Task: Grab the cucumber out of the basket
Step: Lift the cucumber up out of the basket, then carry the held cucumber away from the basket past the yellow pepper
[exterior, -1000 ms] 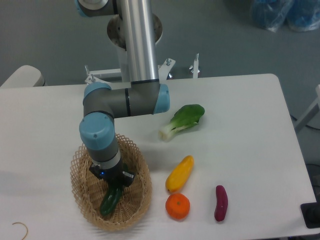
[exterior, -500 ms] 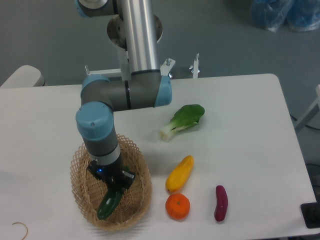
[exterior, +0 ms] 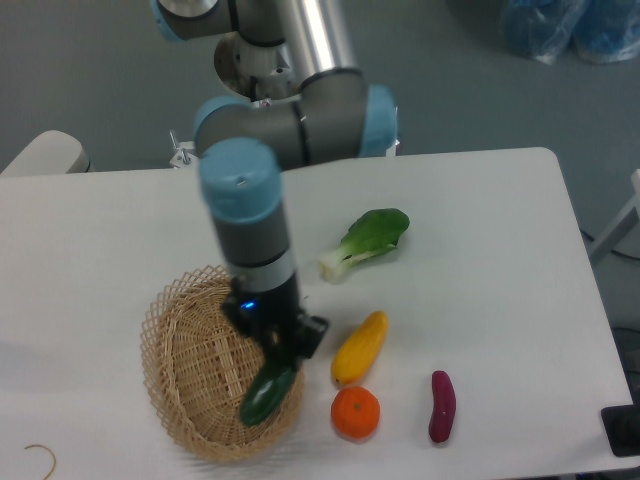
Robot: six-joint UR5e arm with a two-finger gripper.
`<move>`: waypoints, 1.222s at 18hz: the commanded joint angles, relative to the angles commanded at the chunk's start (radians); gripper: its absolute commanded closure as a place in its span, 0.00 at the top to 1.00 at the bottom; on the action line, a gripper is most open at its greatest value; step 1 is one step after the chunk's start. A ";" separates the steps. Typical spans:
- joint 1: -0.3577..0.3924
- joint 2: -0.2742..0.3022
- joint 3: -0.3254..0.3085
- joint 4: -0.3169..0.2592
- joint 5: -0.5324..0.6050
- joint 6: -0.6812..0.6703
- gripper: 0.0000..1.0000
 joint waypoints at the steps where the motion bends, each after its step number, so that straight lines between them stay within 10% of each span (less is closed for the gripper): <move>1: 0.028 0.005 0.002 -0.003 -0.008 0.058 0.24; 10: 0.232 0.011 0.046 -0.112 -0.034 0.399 0.23; 22: 0.255 0.005 0.060 -0.124 -0.029 0.453 0.23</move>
